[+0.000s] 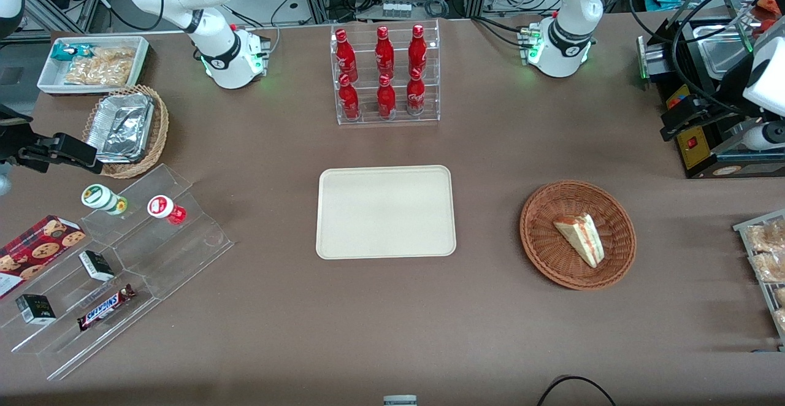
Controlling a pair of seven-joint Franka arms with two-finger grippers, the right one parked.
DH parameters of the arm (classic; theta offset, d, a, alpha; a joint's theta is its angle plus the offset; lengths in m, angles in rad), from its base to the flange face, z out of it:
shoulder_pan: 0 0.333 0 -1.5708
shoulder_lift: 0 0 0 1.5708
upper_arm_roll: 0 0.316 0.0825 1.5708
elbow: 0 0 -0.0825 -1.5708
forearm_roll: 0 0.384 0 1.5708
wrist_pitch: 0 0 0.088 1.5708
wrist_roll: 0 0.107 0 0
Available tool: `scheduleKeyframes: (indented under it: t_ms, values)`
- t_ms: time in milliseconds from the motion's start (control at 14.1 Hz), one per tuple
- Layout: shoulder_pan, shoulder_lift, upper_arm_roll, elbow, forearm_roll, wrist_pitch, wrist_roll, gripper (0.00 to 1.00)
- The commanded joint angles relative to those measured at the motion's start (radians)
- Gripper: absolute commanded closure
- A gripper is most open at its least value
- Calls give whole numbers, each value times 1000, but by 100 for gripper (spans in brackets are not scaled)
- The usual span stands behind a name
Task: Place sandwich from basket to tray
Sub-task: 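Move the left gripper over the wicker basket above the sandwich wedge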
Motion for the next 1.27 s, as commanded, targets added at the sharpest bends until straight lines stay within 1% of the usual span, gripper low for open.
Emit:
scheduleKeyframes:
  t_ms: [0,283,424,636,778,848,990,1202]
  values:
    - [16,-3,-12,3,-13,-7,-13,0]
    - [16,3,-12,4,-14,-7,-25,0]
    - [18,4,-12,-34,-11,-30,-72,0]
    - [19,74,-11,-94,-2,-12,-114,0]
    - [19,132,-12,-149,2,75,-176,0]
    - [19,157,-12,-183,2,124,-265,0]
    - [19,219,-12,-229,2,228,-385,0]
    - [19,327,-12,-250,1,351,-438,0]
